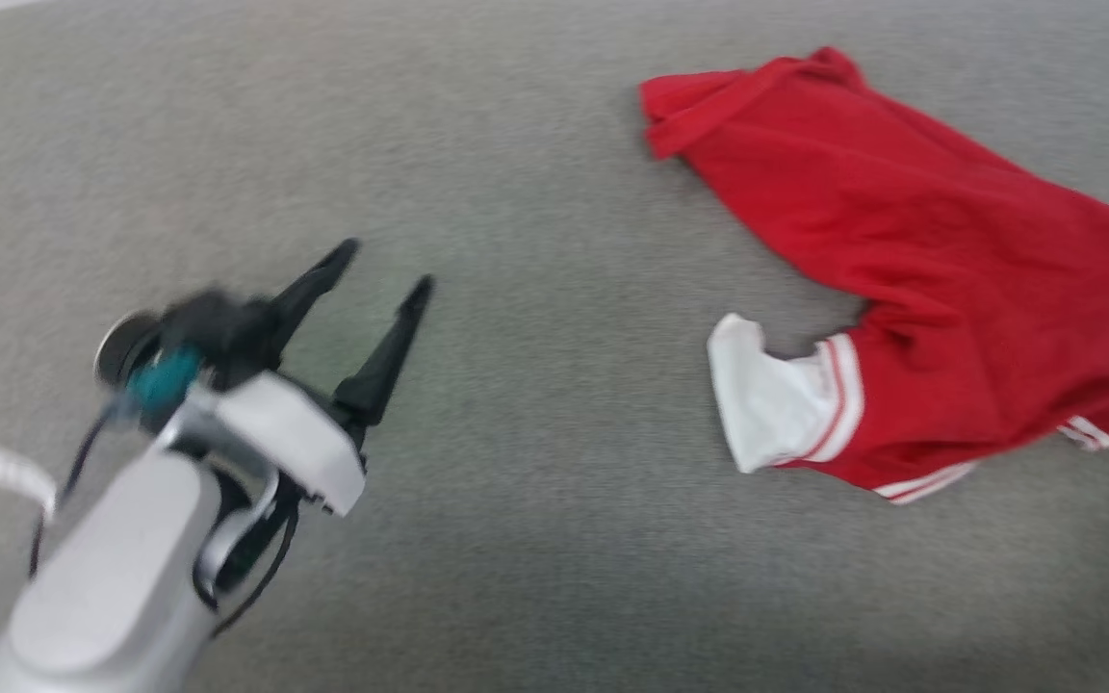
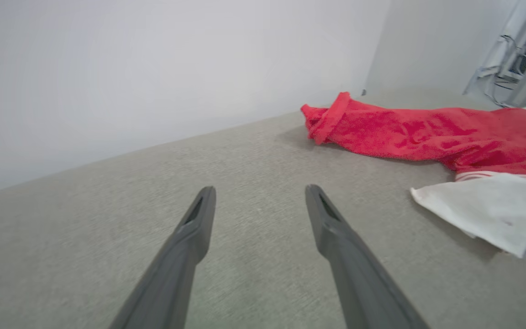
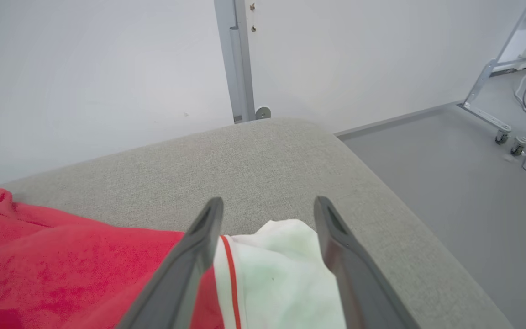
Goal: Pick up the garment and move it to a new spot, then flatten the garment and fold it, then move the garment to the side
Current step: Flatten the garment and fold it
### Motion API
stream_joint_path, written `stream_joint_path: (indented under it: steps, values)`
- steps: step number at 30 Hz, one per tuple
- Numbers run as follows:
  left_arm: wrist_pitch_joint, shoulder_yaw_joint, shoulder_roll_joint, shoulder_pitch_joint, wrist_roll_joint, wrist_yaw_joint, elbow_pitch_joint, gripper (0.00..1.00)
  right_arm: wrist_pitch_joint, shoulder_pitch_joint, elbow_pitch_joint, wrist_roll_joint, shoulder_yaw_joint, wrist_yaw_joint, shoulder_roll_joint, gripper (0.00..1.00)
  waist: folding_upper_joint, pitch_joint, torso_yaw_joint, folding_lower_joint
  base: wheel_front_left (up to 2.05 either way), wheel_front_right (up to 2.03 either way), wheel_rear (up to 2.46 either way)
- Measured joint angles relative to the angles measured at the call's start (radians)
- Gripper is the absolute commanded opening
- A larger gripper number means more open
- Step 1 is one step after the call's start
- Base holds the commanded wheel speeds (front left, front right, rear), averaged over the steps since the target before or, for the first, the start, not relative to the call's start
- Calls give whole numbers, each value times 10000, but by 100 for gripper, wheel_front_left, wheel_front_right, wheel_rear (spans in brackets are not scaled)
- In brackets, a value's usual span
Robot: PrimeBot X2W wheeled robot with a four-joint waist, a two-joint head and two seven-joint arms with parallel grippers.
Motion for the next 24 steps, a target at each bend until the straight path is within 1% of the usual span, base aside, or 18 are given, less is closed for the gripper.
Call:
stream_joint_path:
  steps: [2, 4, 6, 9, 10, 13, 16, 17, 18, 24]
  values:
    - [1091, -982, 606, -762, -926, 0, -224, 100, -230, 73, -366, 341, 437, 2, 188, 100, 0, -78, -247, 0, 0, 0, 0]
    - [2487, -2090, 1110, -1504, -2040, 2, -474, 100, -405, 128, -732, 662, 802, 0, 355, 100, 0, -135, -509, 0, 0, 0, 0]
    - [3705, -2974, 1417, -2177, -3168, 0, -717, 100, -533, 262, -1068, 851, 1275, 0, 541, 100, 0, -162, -783, 0, 0, 0, 0]
    - [5415, -3965, 1795, -3145, -4615, 6, -782, 100, -671, 312, -1383, 970, 1783, 2, 763, 100, 0, -144, -1225, 0, 0, 0, 0]
    - [5877, -4215, 1829, -3390, -5060, 8, -742, 100, -731, 358, -1496, 989, 1925, 0, 840, 100, 0, -130, -1372, 0, 0, 0, 0]
    - [7104, -4761, 1812, -4065, -6234, 8, -395, 100, -863, 470, -1659, 1080, 2303, 0, 1081, 100, 0, -43, -1803, 0, 0, 0, 0]
    - [7938, -5089, 1611, -4653, -6961, 8, 148, 100, -984, 466, -1783, 1156, 2566, 0, 1214, 100, 0, 118, -2193, 1, 0, 0, 0]
    - [8098, -5235, 1358, -5035, -7129, 6, 510, 100, -1074, 461, -1776, 1179, 2692, 0, 1304, 100, 0, 266, -2417, 1, 0, 0, 0]
    - [8201, -5315, 1229, -5203, -7288, 8, 721, 100, -1110, 452, -1764, 1212, 2748, 0, 1340, 100, 0, 345, -2519, 1, 0, 0, 0]
    - [8356, -5800, 790, -5727, -7434, 6, 1896, 100, -1350, 279, -1517, 1306, 3051, 0, 1526, 100, 0, 857, -3030, 0, 0, 0, 0]
